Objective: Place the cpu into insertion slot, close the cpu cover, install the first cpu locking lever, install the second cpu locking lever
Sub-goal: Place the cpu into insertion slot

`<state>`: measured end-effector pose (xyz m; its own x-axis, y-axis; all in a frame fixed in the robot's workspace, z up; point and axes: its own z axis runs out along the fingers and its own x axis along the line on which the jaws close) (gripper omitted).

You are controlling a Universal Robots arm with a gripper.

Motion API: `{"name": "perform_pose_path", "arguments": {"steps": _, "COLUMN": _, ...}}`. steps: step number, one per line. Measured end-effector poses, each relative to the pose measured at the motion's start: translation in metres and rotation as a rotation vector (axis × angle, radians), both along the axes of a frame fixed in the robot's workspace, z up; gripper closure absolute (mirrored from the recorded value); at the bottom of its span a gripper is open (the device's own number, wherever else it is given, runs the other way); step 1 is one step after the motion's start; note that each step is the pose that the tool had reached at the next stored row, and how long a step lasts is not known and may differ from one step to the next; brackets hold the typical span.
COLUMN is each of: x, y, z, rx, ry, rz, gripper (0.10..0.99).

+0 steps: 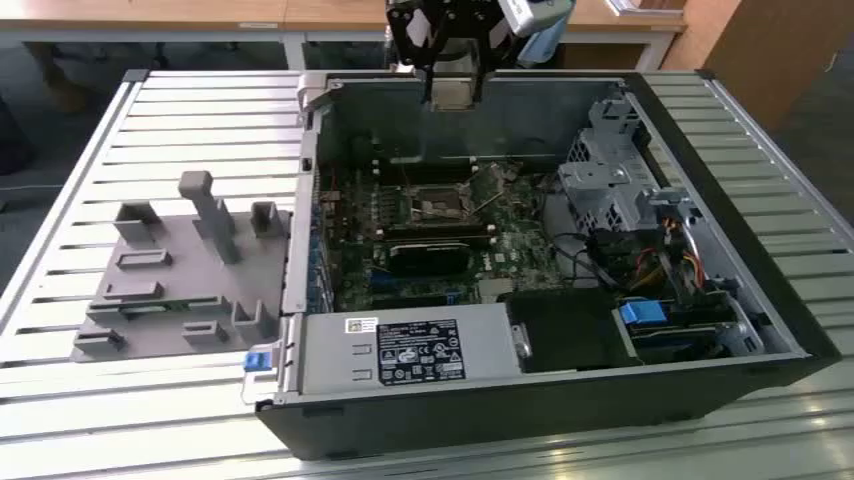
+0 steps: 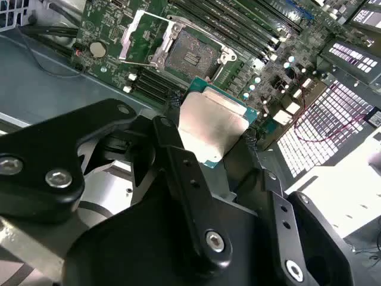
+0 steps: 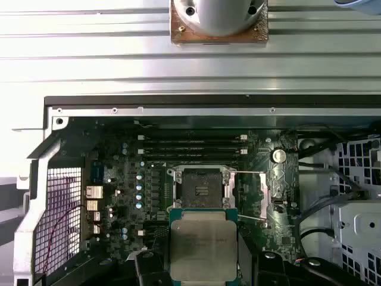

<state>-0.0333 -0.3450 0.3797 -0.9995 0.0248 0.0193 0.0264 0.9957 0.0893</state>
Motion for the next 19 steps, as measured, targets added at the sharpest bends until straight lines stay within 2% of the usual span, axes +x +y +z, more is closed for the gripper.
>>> {"name": "perform_pose_path", "arguments": {"steps": 19, "x": 0.0000, "y": 0.0000, "z": 0.0000, "rx": 0.000, "ry": 0.0000, "rz": -0.019, "gripper": 0.545}}
